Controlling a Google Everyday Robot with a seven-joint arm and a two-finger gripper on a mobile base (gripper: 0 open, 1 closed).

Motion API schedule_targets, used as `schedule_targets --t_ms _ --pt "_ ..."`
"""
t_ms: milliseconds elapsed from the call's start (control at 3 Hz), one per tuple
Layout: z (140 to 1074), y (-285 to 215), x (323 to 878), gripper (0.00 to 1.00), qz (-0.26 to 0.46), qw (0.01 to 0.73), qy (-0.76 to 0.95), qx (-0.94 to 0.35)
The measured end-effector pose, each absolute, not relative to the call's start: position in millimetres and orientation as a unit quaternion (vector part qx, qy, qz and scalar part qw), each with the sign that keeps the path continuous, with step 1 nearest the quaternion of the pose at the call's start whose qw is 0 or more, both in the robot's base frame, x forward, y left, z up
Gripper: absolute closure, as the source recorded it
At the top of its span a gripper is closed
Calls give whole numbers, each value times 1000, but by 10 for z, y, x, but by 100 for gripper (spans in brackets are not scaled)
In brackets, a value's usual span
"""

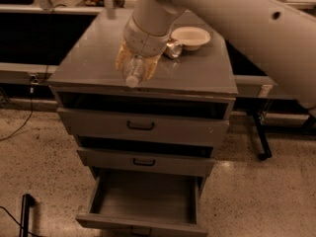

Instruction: Place water bottle into bottom drawer

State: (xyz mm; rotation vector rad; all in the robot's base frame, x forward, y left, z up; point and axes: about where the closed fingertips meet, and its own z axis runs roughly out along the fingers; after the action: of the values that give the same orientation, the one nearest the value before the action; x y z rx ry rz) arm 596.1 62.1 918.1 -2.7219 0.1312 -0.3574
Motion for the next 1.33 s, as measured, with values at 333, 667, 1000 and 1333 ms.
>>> schedule_targets --t_ms 333,667,1000,1333 --pt "9153 385 5360 100 -80 238 48 -967" --pt "9114 17 5114 100 -54 268 70 -959" --pt "9126 9 5114 100 -54 269 74 -959" --pt "8916 13 5155 100 -56 289 81 -952"
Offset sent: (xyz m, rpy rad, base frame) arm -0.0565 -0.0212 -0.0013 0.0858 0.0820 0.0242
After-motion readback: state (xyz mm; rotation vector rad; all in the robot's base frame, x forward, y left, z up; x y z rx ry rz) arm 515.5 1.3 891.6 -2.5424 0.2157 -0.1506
